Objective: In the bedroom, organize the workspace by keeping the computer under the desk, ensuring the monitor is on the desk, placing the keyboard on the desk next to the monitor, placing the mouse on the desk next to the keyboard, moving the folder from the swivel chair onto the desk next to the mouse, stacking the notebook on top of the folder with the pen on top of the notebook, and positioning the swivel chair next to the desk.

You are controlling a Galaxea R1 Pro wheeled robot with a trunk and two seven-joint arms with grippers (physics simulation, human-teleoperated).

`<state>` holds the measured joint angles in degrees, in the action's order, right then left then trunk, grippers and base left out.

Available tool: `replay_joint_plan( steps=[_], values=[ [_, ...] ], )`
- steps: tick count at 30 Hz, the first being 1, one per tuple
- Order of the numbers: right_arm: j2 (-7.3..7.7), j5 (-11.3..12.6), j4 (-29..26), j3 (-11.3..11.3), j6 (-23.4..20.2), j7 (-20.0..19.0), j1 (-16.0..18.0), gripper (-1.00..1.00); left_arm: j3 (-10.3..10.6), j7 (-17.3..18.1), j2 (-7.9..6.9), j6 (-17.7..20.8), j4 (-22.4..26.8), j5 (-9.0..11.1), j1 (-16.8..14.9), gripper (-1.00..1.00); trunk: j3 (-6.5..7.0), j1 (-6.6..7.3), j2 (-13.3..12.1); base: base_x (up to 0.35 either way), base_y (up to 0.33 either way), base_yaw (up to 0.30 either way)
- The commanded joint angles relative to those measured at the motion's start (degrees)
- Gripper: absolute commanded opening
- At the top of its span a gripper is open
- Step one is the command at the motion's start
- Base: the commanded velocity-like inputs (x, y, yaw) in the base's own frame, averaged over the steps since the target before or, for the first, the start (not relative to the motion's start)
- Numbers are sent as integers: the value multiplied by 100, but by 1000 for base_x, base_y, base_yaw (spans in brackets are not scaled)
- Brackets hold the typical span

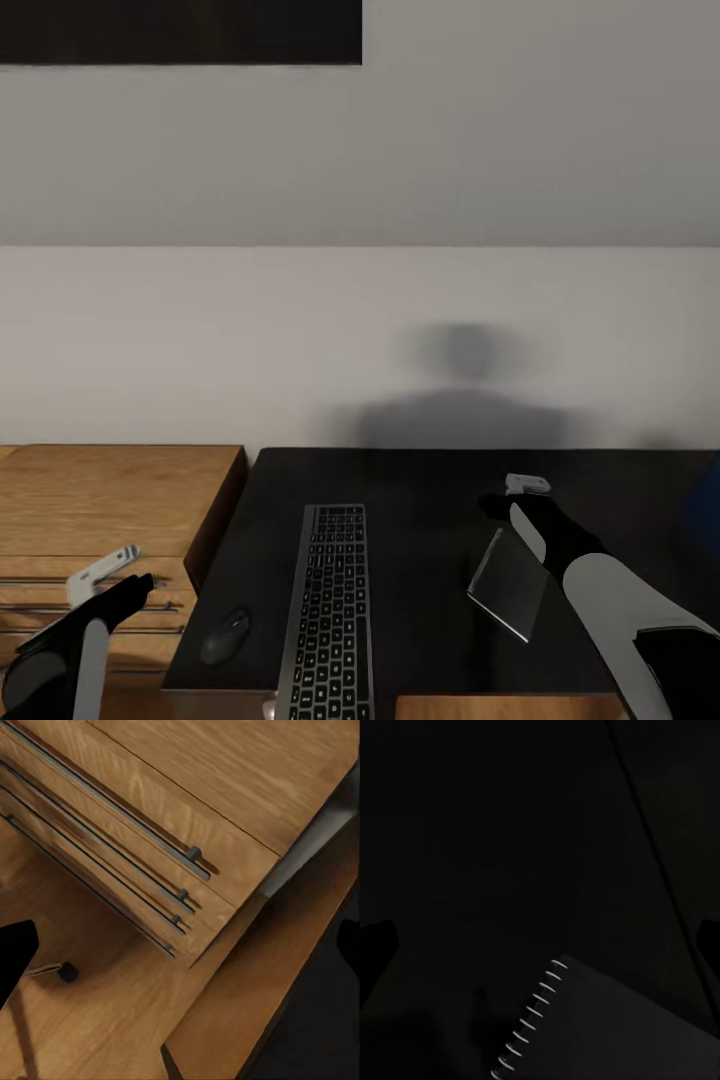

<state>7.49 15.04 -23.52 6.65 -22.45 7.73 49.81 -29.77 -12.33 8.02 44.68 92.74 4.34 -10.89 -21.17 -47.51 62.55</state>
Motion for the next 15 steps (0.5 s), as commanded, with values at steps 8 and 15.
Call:
replay_joint_plan(
  steps=[8, 15],
  values=[
    [14, 61, -12, 47, -25, 44, 3, 100, -399, -33, -152, -229, 7, 625, -5, 100, -151, -177, 327, 0, 0, 0],
    [13, 57, -9, 47, -23, 44, 3, 100, -603, -30, -237, -281, 7, 1084, -7, 100, -277, -331, 608, 0, 0, 0]
  ],
)
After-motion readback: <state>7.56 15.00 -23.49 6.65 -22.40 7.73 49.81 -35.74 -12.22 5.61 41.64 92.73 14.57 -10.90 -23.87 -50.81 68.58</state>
